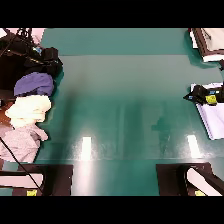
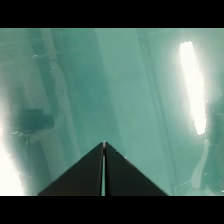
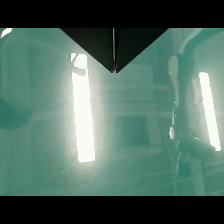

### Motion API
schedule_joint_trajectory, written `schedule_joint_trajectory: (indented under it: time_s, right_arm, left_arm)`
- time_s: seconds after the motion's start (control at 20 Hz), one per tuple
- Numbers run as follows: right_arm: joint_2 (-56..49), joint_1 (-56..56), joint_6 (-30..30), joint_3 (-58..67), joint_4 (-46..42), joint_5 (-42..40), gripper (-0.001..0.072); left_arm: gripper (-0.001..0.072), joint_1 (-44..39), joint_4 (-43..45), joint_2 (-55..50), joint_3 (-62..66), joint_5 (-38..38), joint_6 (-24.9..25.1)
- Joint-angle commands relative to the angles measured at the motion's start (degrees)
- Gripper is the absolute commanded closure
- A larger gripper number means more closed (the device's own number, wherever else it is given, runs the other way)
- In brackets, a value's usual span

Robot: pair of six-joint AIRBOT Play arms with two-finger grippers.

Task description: Fold the shirts.

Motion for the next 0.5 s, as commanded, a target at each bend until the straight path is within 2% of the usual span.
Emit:
schedule_joint_trajectory:
  time_s: [0.0,0.05,0.1,0.15,0.3,0.45]
  right_arm:
    - [-0.02,0.07,0.00,0.02,0.00,-0.04,0.0688]
    - [-0.02,0.07,0.00,0.02,0.00,-0.04,0.0688]
    - [0.00,0.07,0.00,0.02,0.00,0.00,0.0688]
    - [0.00,0.07,0.00,0.02,0.00,0.00,0.0688]
    - [0.00,0.07,0.00,0.02,0.02,0.20,0.0688]
    - [0.00,0.07,0.00,-0.15,0.02,0.24,0.0688]
  left_arm:
    - [0.0684,-0.02,-1.03,0.00,0.02,0.17,0.04]
    - [0.0674,-0.02,-0.42,0.00,0.02,1.88,0.09]
    - [0.0386,-0.02,1.20,0.00,0.02,4.17,0.59]
    - [0.0045,-0.02,4.61,-0.11,0.00,7.34,0.35]
    - [0.0031,0.66,19.45,-1.66,0.02,15.96,-6.27]
    - [0.0031,4.22,21.35,-6.56,0.02,19.76,-7.69]
